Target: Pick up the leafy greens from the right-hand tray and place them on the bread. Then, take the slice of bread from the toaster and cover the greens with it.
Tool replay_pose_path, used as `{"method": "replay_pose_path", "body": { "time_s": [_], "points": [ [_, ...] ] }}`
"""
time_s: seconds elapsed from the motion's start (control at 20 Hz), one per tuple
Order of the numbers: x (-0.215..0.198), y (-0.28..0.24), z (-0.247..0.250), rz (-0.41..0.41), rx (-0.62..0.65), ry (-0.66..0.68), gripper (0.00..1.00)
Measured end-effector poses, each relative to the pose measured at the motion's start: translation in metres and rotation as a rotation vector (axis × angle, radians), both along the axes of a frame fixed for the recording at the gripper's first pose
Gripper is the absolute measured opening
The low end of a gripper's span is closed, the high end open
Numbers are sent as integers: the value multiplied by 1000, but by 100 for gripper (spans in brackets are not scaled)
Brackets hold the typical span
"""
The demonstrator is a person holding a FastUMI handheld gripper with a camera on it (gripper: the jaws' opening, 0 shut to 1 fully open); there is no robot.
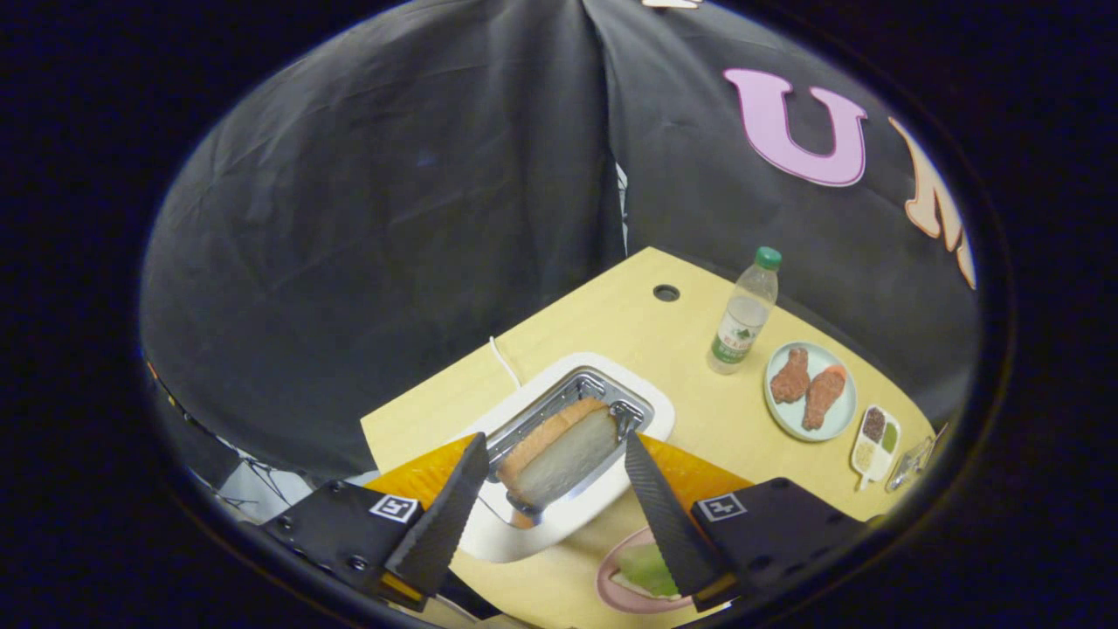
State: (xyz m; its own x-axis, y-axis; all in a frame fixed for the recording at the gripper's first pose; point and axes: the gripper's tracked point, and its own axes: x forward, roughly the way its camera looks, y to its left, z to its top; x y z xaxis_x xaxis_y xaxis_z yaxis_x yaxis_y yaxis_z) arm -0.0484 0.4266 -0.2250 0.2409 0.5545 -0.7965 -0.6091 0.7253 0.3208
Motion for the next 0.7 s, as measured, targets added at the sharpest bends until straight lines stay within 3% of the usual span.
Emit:
{"method": "replay_pose_path", "body": {
  "time_s": [0.25, 0.7],
  "points": [
    [-5, 7, -20, -31, -34, 46, 97],
    [-6, -4, -25, -37, -70, 46, 29]
  ]
}}
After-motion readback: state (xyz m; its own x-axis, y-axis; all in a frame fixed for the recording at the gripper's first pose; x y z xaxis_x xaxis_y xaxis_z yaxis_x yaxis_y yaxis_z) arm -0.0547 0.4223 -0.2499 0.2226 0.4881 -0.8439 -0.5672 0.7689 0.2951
